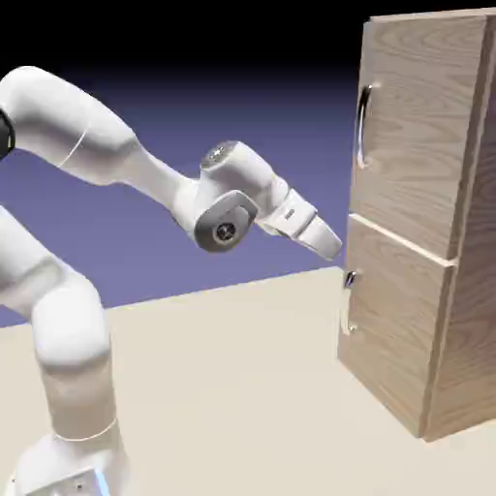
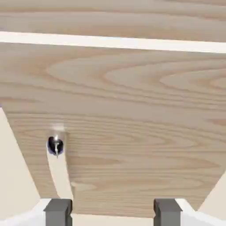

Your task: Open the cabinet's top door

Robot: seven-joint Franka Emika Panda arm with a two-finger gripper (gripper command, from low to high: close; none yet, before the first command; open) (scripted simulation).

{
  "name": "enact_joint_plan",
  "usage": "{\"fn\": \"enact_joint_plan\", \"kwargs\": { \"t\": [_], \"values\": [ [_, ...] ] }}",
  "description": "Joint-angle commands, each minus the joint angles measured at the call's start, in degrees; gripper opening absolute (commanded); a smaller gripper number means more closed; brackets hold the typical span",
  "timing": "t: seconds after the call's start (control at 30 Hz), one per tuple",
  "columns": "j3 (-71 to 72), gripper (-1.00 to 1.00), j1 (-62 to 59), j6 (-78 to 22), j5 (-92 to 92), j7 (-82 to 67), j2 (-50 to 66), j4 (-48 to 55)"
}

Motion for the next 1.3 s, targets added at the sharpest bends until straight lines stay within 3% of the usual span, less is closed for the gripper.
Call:
{"fn": "enact_joint_plan", "kwargs": {
  "t": [0.0,1.27],
  "values": [
    [1.1,0.00,-1.6,-0.8,2.5,-0.9,-1.3,0.5],
    [42.1,0.00,-64.1,-31.5,97.2,-33.6,-50.1,18.4]
  ]
}}
